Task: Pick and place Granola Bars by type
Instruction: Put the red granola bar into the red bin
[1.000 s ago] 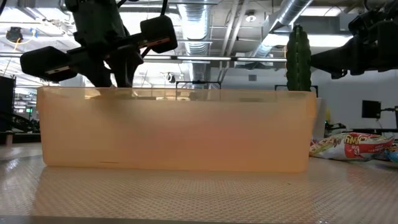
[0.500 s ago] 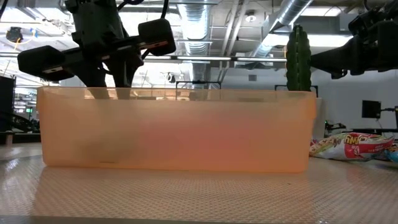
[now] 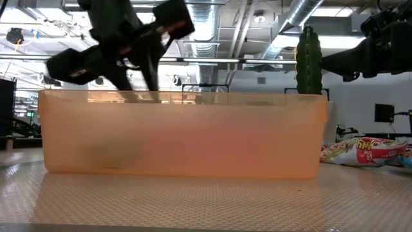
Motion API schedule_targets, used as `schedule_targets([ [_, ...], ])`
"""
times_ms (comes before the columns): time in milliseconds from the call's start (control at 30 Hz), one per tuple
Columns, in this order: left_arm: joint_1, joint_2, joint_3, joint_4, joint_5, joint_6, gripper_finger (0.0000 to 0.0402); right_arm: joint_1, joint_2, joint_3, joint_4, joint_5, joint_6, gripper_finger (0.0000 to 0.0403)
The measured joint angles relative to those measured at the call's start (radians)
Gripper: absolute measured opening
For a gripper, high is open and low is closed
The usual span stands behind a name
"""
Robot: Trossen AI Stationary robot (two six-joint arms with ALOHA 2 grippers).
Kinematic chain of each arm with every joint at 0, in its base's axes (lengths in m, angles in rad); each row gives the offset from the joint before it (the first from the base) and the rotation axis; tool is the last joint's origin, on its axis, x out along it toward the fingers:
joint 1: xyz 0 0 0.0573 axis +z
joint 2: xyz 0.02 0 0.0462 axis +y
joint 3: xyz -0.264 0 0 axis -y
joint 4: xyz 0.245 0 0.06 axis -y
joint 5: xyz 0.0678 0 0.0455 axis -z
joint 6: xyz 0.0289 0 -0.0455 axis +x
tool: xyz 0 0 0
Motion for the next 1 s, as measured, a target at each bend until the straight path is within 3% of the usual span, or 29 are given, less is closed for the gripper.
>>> schedule_targets([
  [133, 0.000, -0.060, 0.000, 0.047, -0.006, 0.297, 0.0105, 0.000, 0.000, 0.000, 0.000, 0.000, 0.000, 0.0102],
  [300, 0.004, -0.187, 0.000, 0.060, 0.075, 0.810, 0.0105, 0.000, 0.000, 0.000, 0.000, 0.000, 0.000, 0.0102],
  [467, 0.034, -0.335, -0.035, 0.051, 0.116, 1.219, 0.0105, 0.000, 0.000, 0.000, 0.000, 0.000, 0.000, 0.0102],
  [667, 0.062, -0.613, -0.316, 0.250, 0.139, 1.523, 0.0105, 0.000, 0.000, 0.000, 0.000, 0.000, 0.000, 0.0102],
  [767, 0.069, -0.772, -0.500, 0.381, 0.169, 1.620, 0.0105, 0.000, 0.000, 0.000, 0.000, 0.000, 0.000, 0.0102],
  [1000, 0.066, -1.136, -0.798, 0.481, 0.185, 1.767, 0.0105, 0.000, 0.000, 0.000, 0.000, 0.000, 0.000, 0.0102],
])
